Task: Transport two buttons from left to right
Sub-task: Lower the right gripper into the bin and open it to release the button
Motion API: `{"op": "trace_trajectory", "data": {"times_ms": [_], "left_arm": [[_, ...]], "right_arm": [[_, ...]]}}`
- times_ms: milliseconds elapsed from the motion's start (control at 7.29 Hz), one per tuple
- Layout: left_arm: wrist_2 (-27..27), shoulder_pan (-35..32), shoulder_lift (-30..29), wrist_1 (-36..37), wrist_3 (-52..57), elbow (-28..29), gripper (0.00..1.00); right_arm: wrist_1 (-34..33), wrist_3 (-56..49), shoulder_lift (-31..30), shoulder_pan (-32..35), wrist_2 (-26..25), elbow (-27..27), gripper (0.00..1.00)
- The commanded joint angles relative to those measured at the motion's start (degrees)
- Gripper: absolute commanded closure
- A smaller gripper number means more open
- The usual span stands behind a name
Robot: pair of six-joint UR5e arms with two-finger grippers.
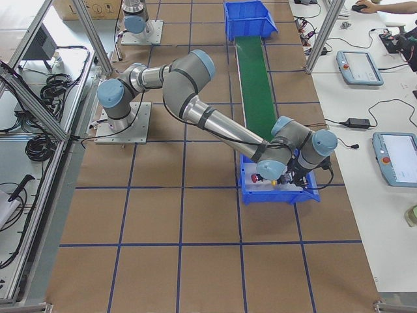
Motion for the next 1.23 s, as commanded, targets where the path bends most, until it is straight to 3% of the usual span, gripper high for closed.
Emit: {"op": "trace_trajectory", "data": {"times_ms": [0, 686, 1097], "left_arm": [[0.09, -0.06, 0.17, 0.00, 0.00, -0.33, 0.00], [0.09, -0.06, 0.18, -0.09, 0.00, -0.41, 0.00], [0.00, 0.03, 0.09, 0.00, 0.00, -0.33, 0.00]], "right_arm": [[0.07, 0.01, -0.13, 0.00, 0.06, -0.08, 0.38], [3.41, -0.08, -8.54, 2.01, 0.14, -0.26, 0.40], [2.98, 0.53, -14.87, 11.64, 2.60, 0.96, 0.40]]}}
